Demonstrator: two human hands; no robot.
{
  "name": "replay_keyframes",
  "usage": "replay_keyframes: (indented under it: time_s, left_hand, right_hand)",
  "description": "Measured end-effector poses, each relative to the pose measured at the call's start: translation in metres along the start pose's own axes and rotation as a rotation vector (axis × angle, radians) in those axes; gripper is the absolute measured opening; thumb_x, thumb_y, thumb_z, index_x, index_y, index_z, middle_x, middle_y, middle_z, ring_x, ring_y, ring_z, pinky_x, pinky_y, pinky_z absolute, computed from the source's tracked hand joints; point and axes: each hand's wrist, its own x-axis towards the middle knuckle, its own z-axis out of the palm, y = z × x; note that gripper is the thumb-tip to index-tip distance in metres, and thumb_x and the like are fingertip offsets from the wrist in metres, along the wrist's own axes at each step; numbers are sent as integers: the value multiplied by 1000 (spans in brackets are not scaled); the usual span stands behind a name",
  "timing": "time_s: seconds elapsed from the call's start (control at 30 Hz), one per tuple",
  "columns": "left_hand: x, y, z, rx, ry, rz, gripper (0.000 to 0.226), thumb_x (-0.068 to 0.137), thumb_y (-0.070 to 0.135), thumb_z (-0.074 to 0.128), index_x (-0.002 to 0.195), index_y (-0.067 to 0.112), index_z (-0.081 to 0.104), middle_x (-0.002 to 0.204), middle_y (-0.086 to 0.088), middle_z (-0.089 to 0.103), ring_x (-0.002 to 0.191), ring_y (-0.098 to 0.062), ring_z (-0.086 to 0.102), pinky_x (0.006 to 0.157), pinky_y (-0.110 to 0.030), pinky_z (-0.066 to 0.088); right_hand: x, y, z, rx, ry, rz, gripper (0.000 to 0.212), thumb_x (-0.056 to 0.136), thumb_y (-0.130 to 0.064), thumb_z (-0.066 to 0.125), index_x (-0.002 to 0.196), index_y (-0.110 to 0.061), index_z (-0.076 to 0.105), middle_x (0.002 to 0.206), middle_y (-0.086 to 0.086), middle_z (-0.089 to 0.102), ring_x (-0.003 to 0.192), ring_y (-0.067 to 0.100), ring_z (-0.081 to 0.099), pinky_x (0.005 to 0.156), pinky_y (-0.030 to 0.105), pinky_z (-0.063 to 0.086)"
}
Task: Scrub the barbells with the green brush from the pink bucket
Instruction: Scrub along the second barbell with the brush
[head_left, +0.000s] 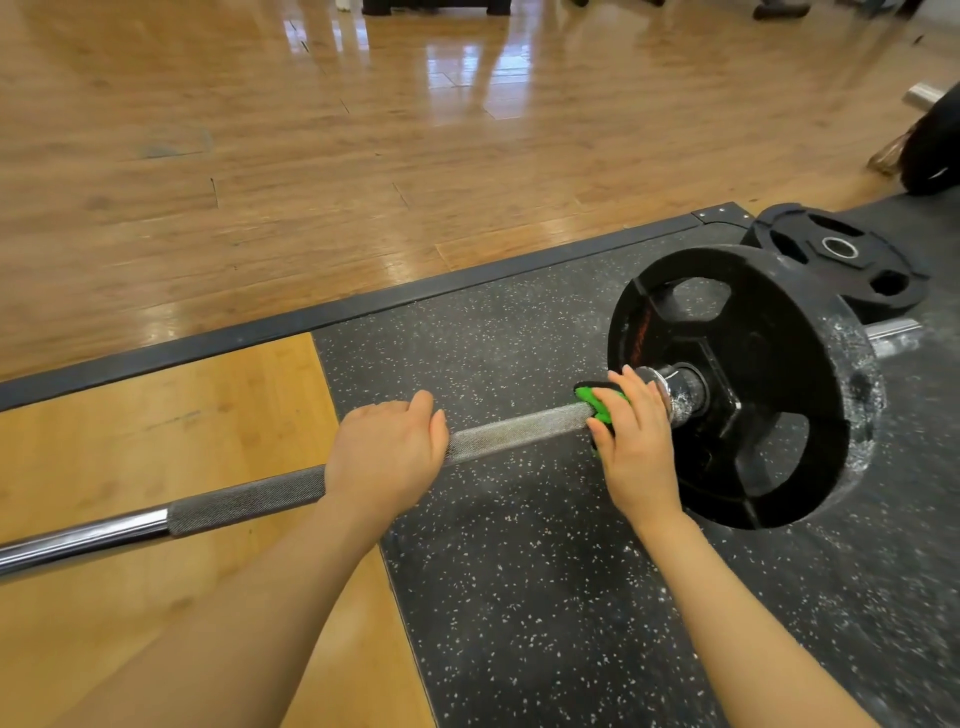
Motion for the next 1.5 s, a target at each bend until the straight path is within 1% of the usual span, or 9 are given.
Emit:
replay_keyframes:
  time_s: [0.4,0.53,0.6,0.67,0.87,1.03,1.23,1.33,1.5]
  left_hand:
    - [3,13,-22,4,-167,-41,29,102,35,25,92,17,46,87,3,56,74,-19,40,69,-31,28]
    - [5,38,-39,-95,-217,173,46,100,42,23,126,15,50,122,-2,59,107,-22,56,86,-34,44]
    - [8,54,-43,-118,-293,323,52,101,43,23,144,16,38,147,-5,42,133,-22,42,108,-36,35]
    - [12,67,-46,-121,-337,432,51,103,39,31,149,18,29,156,-7,28,140,-25,31,113,-36,26]
    - [20,96,-42,-99,-369,550,52,103,40,27,152,25,16,161,-7,6,143,-25,23,111,-37,29]
    - [14,96,-20,-116,-351,609,59,102,43,24,154,22,4,161,-2,-2,144,-22,20,110,-36,33]
    - [7,91,3,-119,-214,619,60,98,45,21,149,16,29,154,-9,31,130,-25,48,80,-36,54]
    - [5,90,7,-111,-166,645,61,98,47,18,150,17,27,156,-9,26,133,-25,43,85,-36,52]
    - [8,88,7,-136,-172,626,60,97,47,20,147,17,34,153,-8,34,128,-25,49,83,-36,55]
  right_hand:
    - [-29,-7,-60,56,-29,95,40,98,-32,39,121,-9,62,129,6,56,128,20,43,117,39,21]
    - [-40,-7,-73,83,-50,181,44,98,-37,35,121,-11,62,129,4,57,130,19,43,116,40,23]
    - [-39,-9,-78,95,-49,183,43,98,-37,35,121,-11,62,129,4,57,129,20,44,116,36,21]
    - [-34,-10,-84,95,-44,174,42,98,-35,37,121,-10,61,128,5,58,127,19,44,116,34,20]
    - [-27,-8,-89,110,-14,205,39,98,-33,37,120,-11,61,127,3,57,124,20,47,114,44,28]
    - [-23,-1,-83,85,50,227,40,98,-33,38,124,-11,59,130,7,56,130,22,44,117,33,18]
    - [-6,14,-70,12,-5,106,37,96,-28,49,122,-4,59,136,16,49,130,29,44,111,41,33]
    - [-12,18,-60,-55,-84,59,39,94,-29,53,124,-5,59,138,13,49,135,27,39,111,44,34]
    - [-35,29,-61,-141,-73,-12,45,92,-21,56,131,0,53,145,15,42,141,25,31,117,30,22]
